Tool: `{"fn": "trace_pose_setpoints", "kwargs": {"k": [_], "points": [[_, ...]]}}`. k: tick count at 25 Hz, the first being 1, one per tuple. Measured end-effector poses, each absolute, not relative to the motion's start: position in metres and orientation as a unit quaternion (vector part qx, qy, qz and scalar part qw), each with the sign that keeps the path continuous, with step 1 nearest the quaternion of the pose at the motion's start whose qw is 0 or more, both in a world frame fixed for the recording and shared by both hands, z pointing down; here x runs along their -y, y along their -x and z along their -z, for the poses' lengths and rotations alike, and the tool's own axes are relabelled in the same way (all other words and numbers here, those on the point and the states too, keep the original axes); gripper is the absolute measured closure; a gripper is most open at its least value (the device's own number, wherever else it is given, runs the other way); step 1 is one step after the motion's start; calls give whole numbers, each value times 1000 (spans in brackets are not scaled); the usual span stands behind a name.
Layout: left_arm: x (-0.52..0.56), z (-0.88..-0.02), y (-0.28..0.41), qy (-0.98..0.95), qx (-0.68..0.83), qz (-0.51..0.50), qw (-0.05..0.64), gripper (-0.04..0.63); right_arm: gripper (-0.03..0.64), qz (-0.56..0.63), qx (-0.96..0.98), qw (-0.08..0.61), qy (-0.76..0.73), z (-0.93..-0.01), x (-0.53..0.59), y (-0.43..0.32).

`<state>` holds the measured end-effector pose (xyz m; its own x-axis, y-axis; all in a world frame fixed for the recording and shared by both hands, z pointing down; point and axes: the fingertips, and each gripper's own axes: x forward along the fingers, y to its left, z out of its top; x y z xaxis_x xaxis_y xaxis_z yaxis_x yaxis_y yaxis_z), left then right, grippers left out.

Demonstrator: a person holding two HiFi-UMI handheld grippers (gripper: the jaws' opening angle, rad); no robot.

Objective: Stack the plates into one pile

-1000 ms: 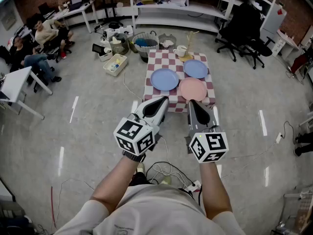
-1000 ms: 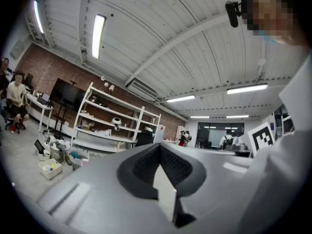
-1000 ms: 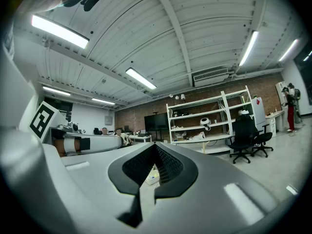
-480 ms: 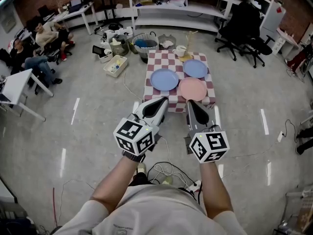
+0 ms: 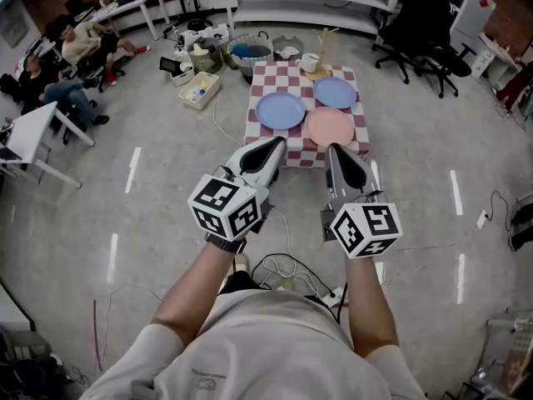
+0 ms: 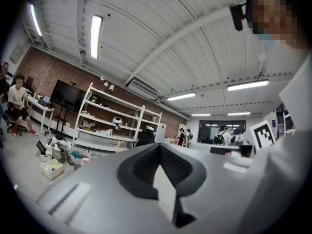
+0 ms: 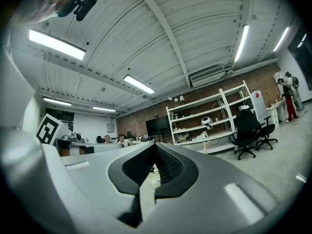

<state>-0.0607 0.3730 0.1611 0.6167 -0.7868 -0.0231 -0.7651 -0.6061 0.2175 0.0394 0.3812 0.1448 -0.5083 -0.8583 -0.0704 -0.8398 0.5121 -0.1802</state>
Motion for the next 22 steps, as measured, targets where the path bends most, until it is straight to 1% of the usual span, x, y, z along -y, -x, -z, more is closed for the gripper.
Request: {"fn": "trace_pose_setpoints", "kwargs": {"k": [13, 22], "points": [[-348, -177, 31, -895, 428, 50, 112, 589, 607, 78, -858, 67, 503, -160, -357, -73], [-285, -195, 29, -907, 403, 42, 113, 589, 607, 84, -845, 52, 525, -176, -300, -67]]}}
